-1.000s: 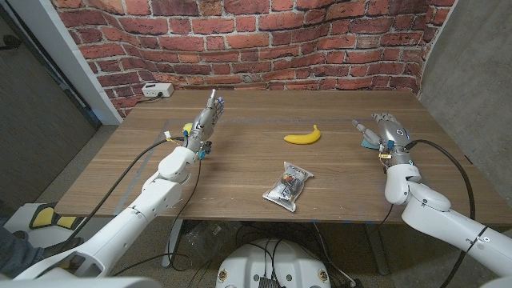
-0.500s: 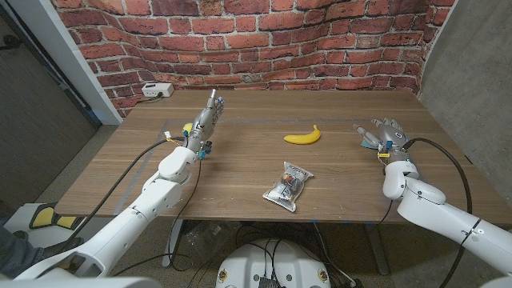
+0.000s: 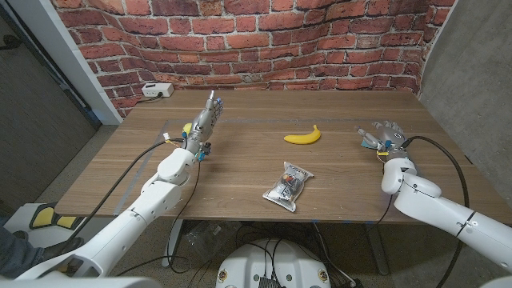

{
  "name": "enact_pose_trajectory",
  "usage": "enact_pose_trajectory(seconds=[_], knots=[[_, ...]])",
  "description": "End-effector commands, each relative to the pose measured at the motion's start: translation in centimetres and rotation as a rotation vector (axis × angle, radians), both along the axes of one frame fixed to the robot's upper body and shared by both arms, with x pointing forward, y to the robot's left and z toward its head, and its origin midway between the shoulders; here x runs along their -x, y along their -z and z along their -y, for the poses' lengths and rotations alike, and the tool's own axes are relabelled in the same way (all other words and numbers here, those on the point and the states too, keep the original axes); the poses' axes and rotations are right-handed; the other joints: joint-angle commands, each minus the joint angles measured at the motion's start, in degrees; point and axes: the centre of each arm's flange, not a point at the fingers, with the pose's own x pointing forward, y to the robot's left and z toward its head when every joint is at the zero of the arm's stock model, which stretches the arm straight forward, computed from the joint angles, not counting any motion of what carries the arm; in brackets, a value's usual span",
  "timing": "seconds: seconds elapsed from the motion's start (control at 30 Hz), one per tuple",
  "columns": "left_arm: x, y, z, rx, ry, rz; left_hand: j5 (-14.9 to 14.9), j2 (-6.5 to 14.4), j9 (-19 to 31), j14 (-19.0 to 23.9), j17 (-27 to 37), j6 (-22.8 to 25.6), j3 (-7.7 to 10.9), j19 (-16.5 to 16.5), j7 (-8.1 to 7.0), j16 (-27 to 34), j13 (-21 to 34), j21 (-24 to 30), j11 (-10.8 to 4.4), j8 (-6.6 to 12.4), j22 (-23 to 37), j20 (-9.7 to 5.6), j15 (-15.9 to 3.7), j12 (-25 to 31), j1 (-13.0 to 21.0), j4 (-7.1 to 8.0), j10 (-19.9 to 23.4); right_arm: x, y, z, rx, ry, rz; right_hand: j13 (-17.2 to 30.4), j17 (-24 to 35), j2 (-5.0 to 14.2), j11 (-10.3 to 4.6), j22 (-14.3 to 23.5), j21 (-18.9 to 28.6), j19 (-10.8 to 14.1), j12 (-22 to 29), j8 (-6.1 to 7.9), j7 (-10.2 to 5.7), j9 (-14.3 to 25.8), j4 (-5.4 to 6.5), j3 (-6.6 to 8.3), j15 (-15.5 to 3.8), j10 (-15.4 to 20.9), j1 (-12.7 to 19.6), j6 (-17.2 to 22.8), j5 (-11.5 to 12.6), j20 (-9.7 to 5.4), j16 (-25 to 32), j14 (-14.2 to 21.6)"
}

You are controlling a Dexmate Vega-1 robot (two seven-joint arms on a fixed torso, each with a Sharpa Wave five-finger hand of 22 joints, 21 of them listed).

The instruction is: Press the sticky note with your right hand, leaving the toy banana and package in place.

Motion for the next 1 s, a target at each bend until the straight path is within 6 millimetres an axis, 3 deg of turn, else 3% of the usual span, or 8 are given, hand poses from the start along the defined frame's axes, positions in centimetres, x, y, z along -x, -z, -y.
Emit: enact_pose_trajectory(seconds=[0.03, 0.1, 0.27, 0.57, 0.8, 1.0], knots=[[-0.1, 0.2, -0.1, 0.015, 0.009, 0.007, -0.2, 0.5, 0.1, 0.4, 0.3, 0.6, -0.39, 0.0, 0.01, -0.1, 0.3, 0.0, 0.18, 0.1, 0.2, 0.25, 0.16, 0.1, 0.2, -0.09, 0.7, -1.0, 0.0, 0.3, -0.025, 0.043, -0.083, 0.1, 0.1, 0.17, 0.03, 0.1, 0.3, -1.3, -0.2, -0.44, 0.02, 0.3, -0.32, -0.26, 0.15, -1.7, -0.4, -1.2, 0.2, 0.4, -0.3, -2.0], [-0.1, 0.0, -0.2, 0.013, 0.005, 0.01, -0.2, 0.5, 0.1, 0.4, 0.3, 0.6, -0.4, 0.0, -0.04, -0.2, 0.3, 0.0, 0.12, 0.1, 0.2, 0.26, 0.19, 0.1, 0.3, -0.09, 0.8, -1.2, 0.1, 0.3, -0.041, 0.039, -0.091, 0.0, 0.1, 0.21, 1.25, 0.1, 0.6, -1.4, 0.0, -0.4, 0.35, 0.3, -0.35, -0.34, 0.23, -1.7, -0.5, -1.5, 0.2, 0.36, 0.0, -1.7], [0.1, -0.4, -0.3, 0.002, 0.003, 0.015, -0.3, 0.7, 0.1, 0.5, 0.3, 0.8, -0.35, 0.1, -0.11, -0.1, 0.3, 0.0, 0.09, 0.12, 0.2, 0.37, 0.07, 0.1, 0.3, -0.08, 0.9, -1.5, 0.3, 0.2, -0.048, 0.049, -0.114, 0.0, 0.1, 0.19, 2.09, 0.1, 0.8, -1.4, 0.0, -0.47, 0.47, 0.2, -0.37, -0.49, 0.36, -2.1, -0.7, -2.1, 0.2, 0.92, 0.2, -1.6], [0.2, -0.2, -0.4, -0.02, -0.01, 0.006, -0.4, 1.0, 0.1, 0.0, 0.3, 0.7, -0.37, -0.3, -0.14, -0.4, 0.3, -0.2, 0.32, -0.06, 0.2, 0.58, 0.06, -0.3, 0.4, -0.04, 0.2, -2.2, 0.5, -0.1, -0.035, 0.054, -0.149, 0.0, 0.1, 0.32, 1.6, 0.2, 0.7, -3.3, -0.3, -0.47, 0.21, 0.2, -0.45, -0.8, 0.38, -4.9, -1.1, -3.6, 0.2, 2.17, 0.0, -3.5], [0.5, 0.1, -0.8, -0.008, -0.012, -0.002, -0.5, 0.9, 0.1, -0.2, 0.3, 0.6, -0.5, -0.5, -0.14, -0.5, 0.3, -0.3, 0.45, -0.16, 0.2, 0.74, 0.12, -0.4, 0.4, -0.04, 0.0, -2.5, 0.6, 0.0, -0.032, 0.053, -0.158, 0.0, 0.2, 0.14, 1.54, 0.2, 0.9, -3.4, -0.2, -0.56, 0.12, 0.2, -0.58, -0.97, 0.43, -5.4, -1.2, -4.5, 0.2, 2.54, 0.2, -3.5], [0.4, 0.3, -0.5, 0.016, -0.001, -0.002, -0.6, 0.9, 0.1, 0.1, 0.3, 1.2, -0.63, -0.4, -0.28, -0.3, 0.3, -0.2, 0.37, -0.02, 0.2, 0.87, 0.19, -0.2, 0.4, -0.02, 0.5, -2.9, 0.9, 0.0, -0.041, 0.068, -0.166, 0.0, 0.2, -0.35, 1.31, 0.1, 0.5, -5.0, -0.1, -0.29, 0.13, 0.2, -0.72, -1.37, 0.37, -6.1, -1.5, -4.6, 0.2, 2.61, 0.1, -4.5]])
